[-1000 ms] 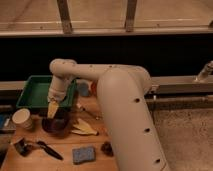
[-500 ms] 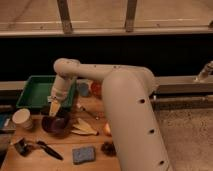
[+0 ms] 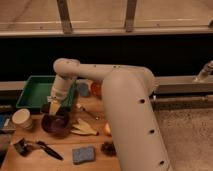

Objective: Place eraser in purple bowl

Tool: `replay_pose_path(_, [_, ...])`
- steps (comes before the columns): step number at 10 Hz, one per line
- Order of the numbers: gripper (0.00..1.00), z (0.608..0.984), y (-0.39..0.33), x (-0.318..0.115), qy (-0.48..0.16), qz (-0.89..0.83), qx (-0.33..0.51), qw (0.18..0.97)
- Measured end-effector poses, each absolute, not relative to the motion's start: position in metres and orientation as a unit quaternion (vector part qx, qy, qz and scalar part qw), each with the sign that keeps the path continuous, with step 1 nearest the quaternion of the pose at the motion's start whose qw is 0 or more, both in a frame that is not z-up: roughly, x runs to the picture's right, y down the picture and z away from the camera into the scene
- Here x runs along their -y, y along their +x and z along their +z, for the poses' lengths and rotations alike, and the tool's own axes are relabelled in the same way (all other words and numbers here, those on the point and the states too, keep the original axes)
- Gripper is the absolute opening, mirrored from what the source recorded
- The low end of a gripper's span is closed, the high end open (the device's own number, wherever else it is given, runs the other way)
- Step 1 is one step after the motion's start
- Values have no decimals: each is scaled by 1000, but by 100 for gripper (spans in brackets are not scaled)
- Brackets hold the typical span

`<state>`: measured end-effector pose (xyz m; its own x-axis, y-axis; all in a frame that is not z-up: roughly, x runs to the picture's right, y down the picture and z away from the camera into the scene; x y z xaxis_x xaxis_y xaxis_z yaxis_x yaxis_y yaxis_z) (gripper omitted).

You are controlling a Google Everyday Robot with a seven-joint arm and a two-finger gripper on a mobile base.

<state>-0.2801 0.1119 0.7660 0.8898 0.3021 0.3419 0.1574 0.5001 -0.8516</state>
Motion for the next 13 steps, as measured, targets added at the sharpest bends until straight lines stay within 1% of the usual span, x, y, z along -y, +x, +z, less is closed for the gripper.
replay_pose_path(3, [40, 766, -280, -112, -498, 44, 231, 835])
replay_pose_path(4, [38, 766, -280, -112, -498, 44, 231, 835])
replay_pose_path(5, [32, 766, -279, -112, -498, 44, 231, 835])
replay_pose_path(6, [30, 766, -279, -112, -498, 44, 231, 835])
replay_pose_path(8, [41, 766, -279, -111, -498, 44, 231, 835])
replay_pose_path(10, [63, 766, -279, -111, -498, 44, 231, 835])
replay_pose_path(11, [73, 766, -279, -111, -498, 44, 231, 835])
replay_pose_path(12, [78, 766, -279, -111, -498, 44, 231, 835])
replay_pose_path(13, [80, 766, -279, -112, -498, 44, 231, 835])
